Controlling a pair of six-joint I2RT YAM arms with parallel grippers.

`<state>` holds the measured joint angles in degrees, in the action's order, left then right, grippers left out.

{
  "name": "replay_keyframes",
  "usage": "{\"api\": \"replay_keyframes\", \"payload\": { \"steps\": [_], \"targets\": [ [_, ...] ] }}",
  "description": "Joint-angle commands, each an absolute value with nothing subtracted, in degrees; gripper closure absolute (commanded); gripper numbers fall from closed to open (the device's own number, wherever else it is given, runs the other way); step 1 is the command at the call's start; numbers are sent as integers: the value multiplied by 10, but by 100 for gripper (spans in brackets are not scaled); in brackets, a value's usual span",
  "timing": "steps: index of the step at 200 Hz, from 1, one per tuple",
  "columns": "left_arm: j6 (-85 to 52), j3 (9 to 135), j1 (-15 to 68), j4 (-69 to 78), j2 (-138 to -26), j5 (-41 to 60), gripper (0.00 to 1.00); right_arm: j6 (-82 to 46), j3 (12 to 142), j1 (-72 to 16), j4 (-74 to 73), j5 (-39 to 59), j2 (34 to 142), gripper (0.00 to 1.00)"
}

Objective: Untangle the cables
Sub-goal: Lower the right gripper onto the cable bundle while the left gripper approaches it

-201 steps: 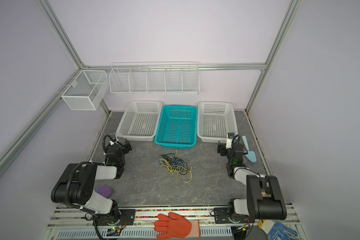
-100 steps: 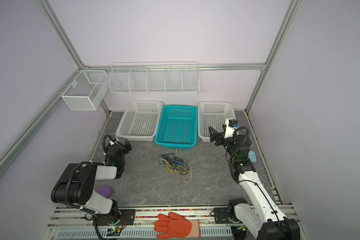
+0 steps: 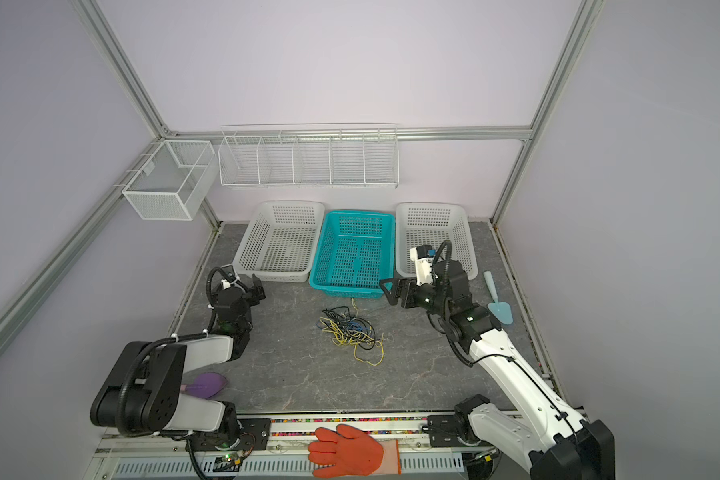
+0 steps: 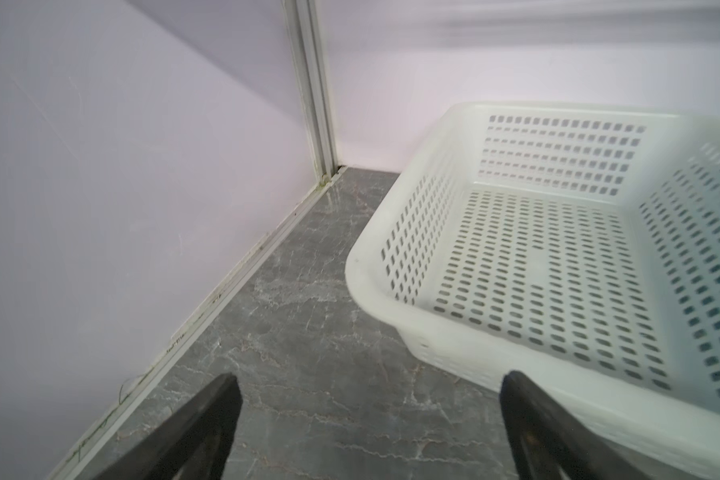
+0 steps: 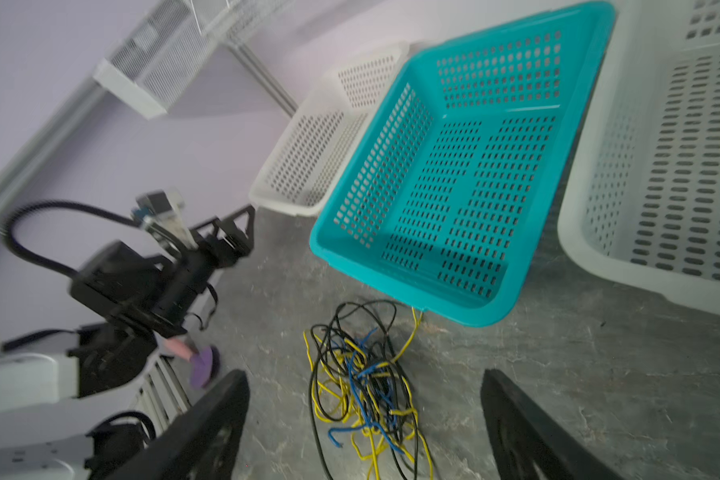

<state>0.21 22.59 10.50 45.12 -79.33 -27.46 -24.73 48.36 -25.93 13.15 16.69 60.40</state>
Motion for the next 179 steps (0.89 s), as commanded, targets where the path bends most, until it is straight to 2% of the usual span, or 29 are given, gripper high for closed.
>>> {"api": "replay_keyframes", "payload": {
  "steps": [1,18,37,69,91,109,152,179],
  "targets": [
    [-4,268,114,335,-727,-288,2,-170,500,-315,232,111,646,7],
    [-47,312,121,219,-680,-248,2,-151,518,-357,238,84,673,6],
    [-135,371,122,78,-622,-200,2,-130,540,-394,253,81,714,0],
    [-300,405,120,-47,-512,-121,1,-110,539,-440,233,28,755,4],
    [-375,361,120,-26,-436,-75,2,-105,546,-452,212,13,795,6],
    [-402,306,120,23,-384,-23,2,-101,568,-460,219,0,844,12],
    [-448,286,133,-61,-399,13,1,-111,580,-486,177,-36,919,19],
    [-476,277,155,-99,-406,5,1,-115,585,-489,160,-14,966,30]
  ]
}}
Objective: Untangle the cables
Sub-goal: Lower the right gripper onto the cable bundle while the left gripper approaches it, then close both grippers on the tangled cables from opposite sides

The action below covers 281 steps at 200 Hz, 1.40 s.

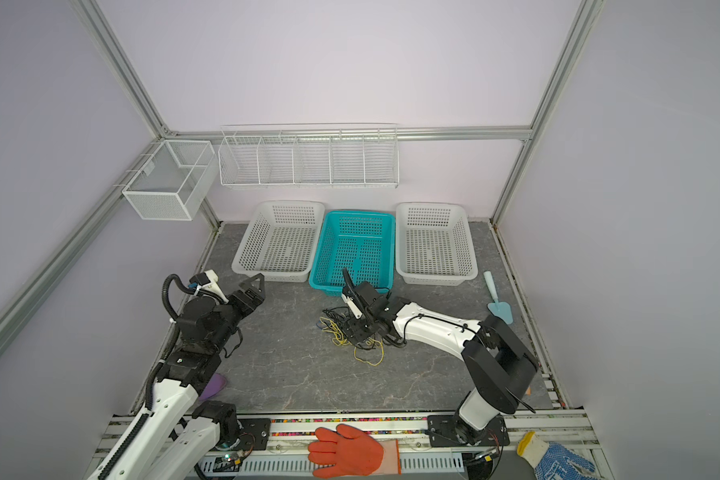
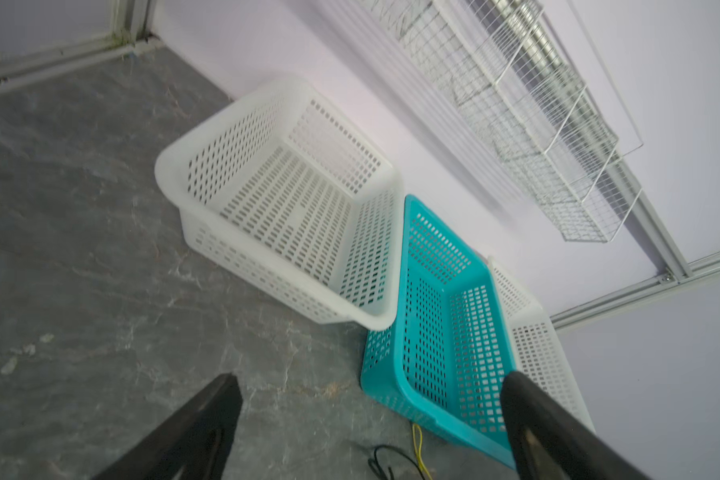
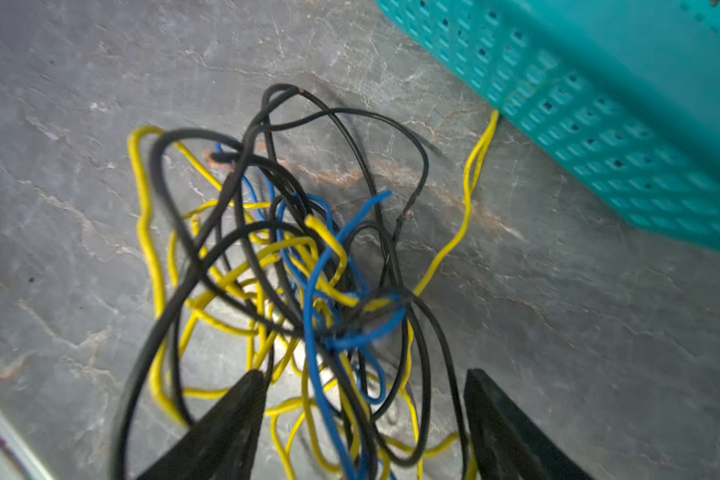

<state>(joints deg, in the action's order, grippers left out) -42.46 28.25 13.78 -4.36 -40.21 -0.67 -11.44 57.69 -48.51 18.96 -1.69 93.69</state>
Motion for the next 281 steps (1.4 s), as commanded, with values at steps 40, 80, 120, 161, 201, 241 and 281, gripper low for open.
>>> {"api": "replay_keyframes", "payload": {
  "steps": [40,80,120,161,201,241,281],
  "targets": [
    [-515,251,206,-111,-409,14,1,-126,575,-491,132,20,972,51],
    [-566,203,307,-67,-400,-17,1,-142,551,-492,89,80,964,77],
    [-614,170,378,-20,-402,-35,1,-157,531,-490,45,140,947,93],
    [-671,123,405,106,-456,20,10,-186,483,-482,-35,218,908,93],
    [-671,123,443,192,-513,25,16,-209,454,-468,-89,272,884,93],
    [-671,134,454,247,-565,44,26,-216,449,-467,-105,300,879,93],
    [-670,138,457,277,-596,57,54,-214,442,-466,-107,301,863,93]
  ]
}}
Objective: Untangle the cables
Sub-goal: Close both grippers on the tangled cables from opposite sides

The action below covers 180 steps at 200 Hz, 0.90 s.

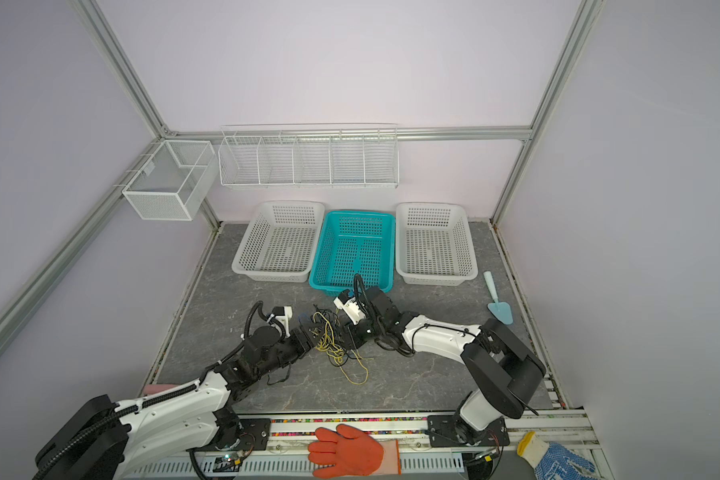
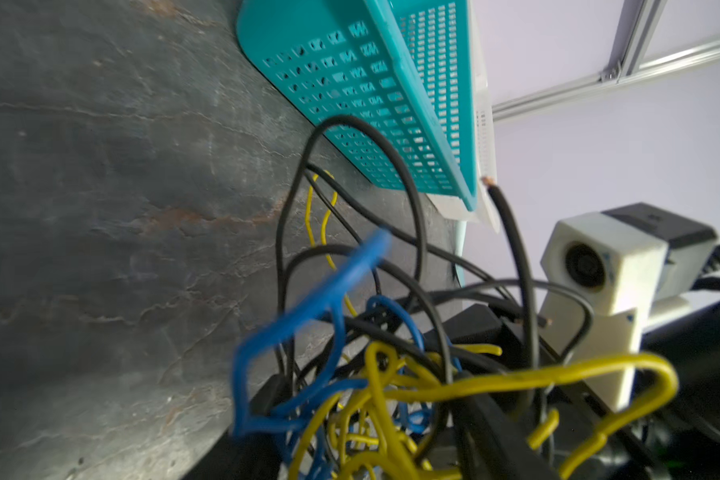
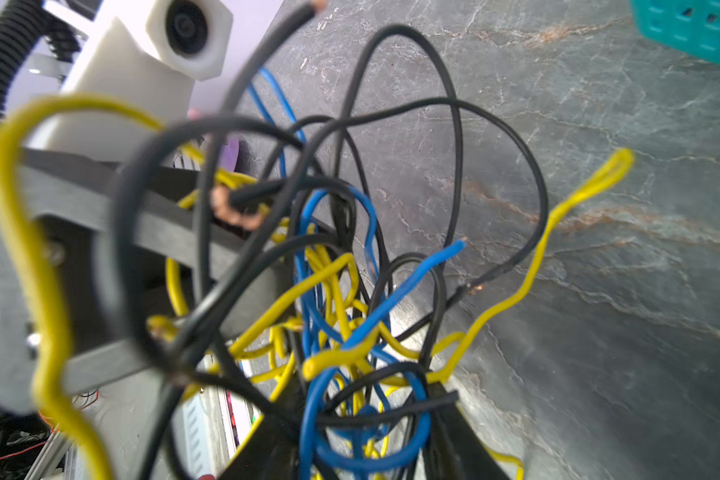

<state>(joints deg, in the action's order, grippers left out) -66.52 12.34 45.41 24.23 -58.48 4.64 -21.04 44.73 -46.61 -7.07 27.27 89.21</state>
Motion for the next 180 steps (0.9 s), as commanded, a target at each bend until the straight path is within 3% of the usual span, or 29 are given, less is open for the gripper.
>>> {"api": "replay_keyframes", "payload": {
  "steps": [1,64,101,128,180],
  "targets": [
    [-670,138,457,277,-595,57,54,-214,442,-466,-107,301,862,93],
    [-649,154,457,215,-567,35,100,-206,440,-465,-77,245,837,90],
    [-626,175,457,109,-546,10,100,-200,437,-445,-39,195,799,73],
    [-599,180,457,76,-532,-5,100,-199,430,-429,-28,198,760,54],
    [-541,219,457,0,-560,0,100,-193,412,-424,-31,196,707,35]
  ]
}}
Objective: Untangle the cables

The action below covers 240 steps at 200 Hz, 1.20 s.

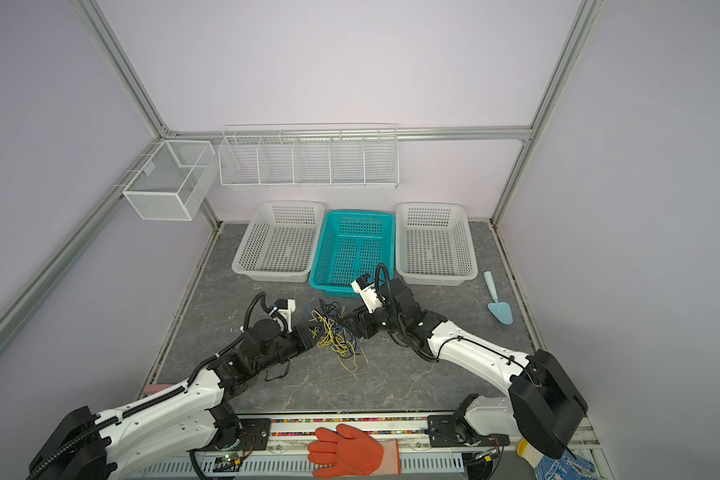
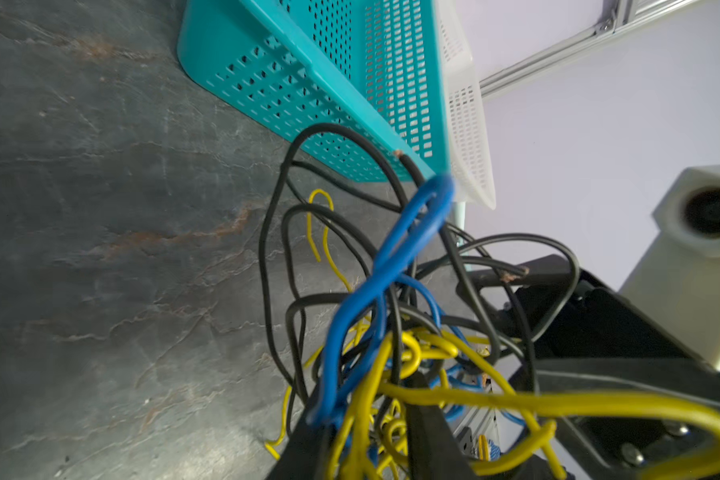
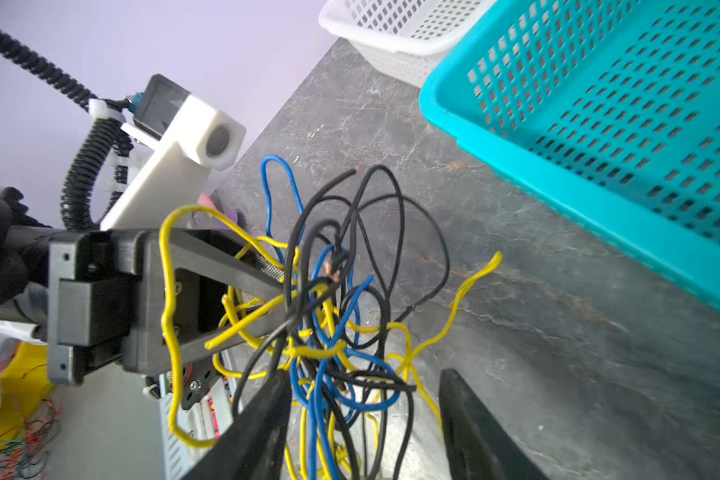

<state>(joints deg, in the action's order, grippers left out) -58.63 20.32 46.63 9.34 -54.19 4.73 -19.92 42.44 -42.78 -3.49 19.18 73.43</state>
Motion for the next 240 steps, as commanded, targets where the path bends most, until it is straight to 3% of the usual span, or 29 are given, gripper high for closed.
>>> {"api": "replay_keyframes", "payload": {
  "steps": [1,60,87,130,152,165,190,209,240],
  "targets": [
    [-540,219,457,-1,-561,0,100,-192,412,-424,-31,196,707,35],
    [-497,243,457,-23,-581,17,100,-212,411,-421,-66,232,719,38],
    [-488,244,457,-38,-591,24,100,-231,404,-418,-93,251,714,50],
    [-484,241,458,-28,-613,43,100,-249,422,-418,-92,237,735,60],
    [-485,234,458,-20,-605,40,100,-254,439,-418,-74,233,754,77],
    [-481,234,458,-22,-601,39,100,-258,440,-418,-70,221,757,82],
    [-476,232,458,-24,-599,40,100,-255,439,-419,-73,205,744,84],
    [-477,223,458,-14,-600,45,100,-249,443,-419,-69,192,736,93],
    [-484,202,458,-1,-581,45,100,-263,450,-420,-78,201,756,93]
  ]
}}
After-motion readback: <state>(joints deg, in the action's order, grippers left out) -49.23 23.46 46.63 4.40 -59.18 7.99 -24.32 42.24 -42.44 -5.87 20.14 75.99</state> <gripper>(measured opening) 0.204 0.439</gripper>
